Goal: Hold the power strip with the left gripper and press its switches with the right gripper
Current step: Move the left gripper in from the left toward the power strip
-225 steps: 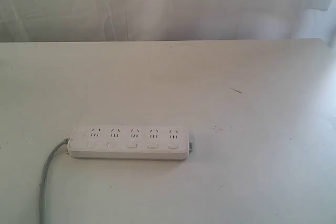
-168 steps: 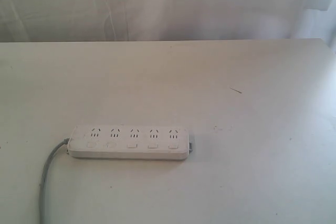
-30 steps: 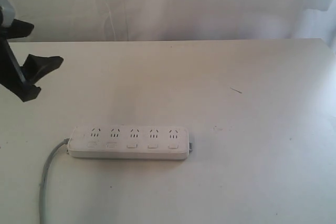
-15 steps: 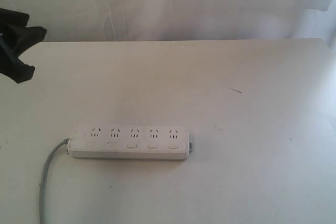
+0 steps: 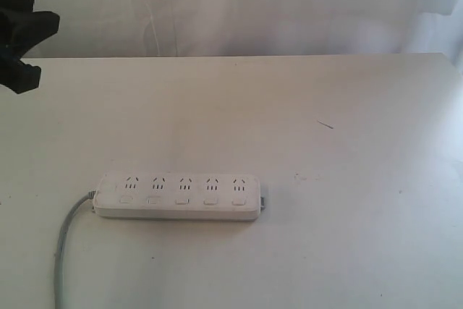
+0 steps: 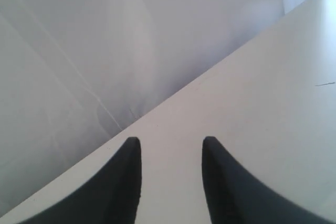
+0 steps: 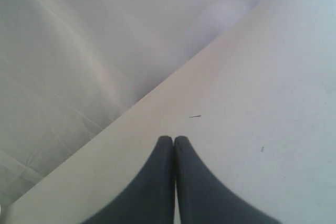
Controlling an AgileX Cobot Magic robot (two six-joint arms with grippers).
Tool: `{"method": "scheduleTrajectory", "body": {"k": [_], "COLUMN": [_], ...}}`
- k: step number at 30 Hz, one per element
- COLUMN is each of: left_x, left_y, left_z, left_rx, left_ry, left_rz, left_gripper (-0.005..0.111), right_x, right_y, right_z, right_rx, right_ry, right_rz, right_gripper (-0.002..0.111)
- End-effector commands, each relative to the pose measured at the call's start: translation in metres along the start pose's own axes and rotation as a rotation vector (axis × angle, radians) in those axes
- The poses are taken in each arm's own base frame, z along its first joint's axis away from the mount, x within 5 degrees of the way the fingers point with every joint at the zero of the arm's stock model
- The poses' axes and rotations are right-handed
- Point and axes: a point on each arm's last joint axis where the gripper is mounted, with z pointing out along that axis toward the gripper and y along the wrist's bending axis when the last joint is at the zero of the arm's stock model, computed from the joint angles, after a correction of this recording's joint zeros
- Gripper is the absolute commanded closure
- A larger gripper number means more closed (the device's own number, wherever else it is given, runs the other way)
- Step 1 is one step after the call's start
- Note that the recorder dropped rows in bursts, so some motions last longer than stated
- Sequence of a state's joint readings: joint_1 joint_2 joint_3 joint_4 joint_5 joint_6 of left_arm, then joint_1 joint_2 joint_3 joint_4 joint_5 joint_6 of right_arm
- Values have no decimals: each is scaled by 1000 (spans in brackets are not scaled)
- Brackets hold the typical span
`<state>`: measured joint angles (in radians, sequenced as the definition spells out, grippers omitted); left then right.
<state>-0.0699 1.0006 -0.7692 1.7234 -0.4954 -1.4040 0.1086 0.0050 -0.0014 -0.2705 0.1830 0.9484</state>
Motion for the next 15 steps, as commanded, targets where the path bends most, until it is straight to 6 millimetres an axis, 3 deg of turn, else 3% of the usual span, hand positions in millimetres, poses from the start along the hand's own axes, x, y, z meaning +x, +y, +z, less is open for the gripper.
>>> {"method": "scheduleTrajectory", "body": {"k": [1, 5, 9, 15], "left_x": [-5, -5, 9, 36], "left_y": [-2, -3, -8, -34], "left_z": [-3, -2, -2, 2], "left_rx": [23, 7, -47, -64], "left_ry": [-22, -69, -163, -43], "left_rz": [0, 6, 14, 144], "left_gripper": [64, 64, 61, 54], "right_x": [0, 0, 0, 0], "right_y": [0, 0, 0, 0], "right_z": [0, 0, 0, 0], "right_rx": [-6, -6, -6, -6], "right_ry": [-5, -5, -5, -5], "right_rz": [-9, -9, -9, -9], "right_gripper": [108, 108, 108, 108]}}
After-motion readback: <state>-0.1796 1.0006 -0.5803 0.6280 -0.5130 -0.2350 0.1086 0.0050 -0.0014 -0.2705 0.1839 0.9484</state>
